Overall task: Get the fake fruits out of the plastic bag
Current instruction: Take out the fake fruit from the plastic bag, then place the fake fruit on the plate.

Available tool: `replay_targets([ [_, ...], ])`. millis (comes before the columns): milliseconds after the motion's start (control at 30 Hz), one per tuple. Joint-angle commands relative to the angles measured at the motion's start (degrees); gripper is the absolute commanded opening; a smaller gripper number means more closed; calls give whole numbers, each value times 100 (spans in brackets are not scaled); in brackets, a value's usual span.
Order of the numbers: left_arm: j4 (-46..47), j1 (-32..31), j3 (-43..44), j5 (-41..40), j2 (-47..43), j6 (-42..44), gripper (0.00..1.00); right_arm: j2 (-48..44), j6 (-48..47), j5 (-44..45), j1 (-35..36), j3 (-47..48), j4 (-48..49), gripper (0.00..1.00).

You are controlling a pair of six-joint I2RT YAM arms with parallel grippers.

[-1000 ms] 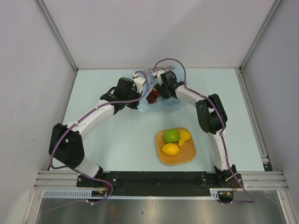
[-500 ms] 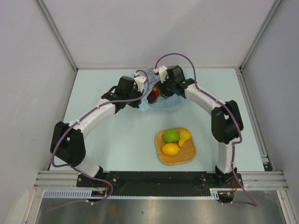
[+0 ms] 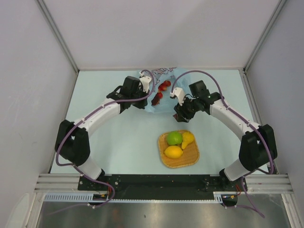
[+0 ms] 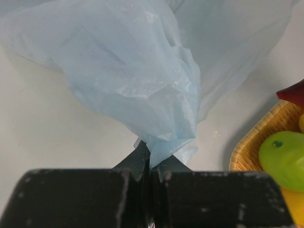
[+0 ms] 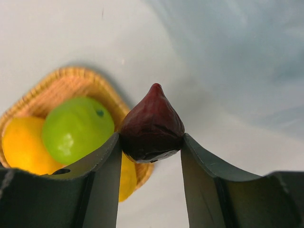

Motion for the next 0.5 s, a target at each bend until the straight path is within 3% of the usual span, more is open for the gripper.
replay_targets([
  [0, 84, -117, 331, 259, 120, -116, 0, -165, -173, -103, -114, -437, -108, 31],
  [267, -30, -223, 525, 304, 199, -28, 0, 55, 214, -366, -158, -578, -211, 31],
  [400, -39, -258, 455, 225, 68, 51, 0, -409, 285, -260, -298, -587, -439, 29],
  [467, -39, -258, 376, 181, 24, 95, 0, -709, -116, -505, -439, -596, -920, 29],
])
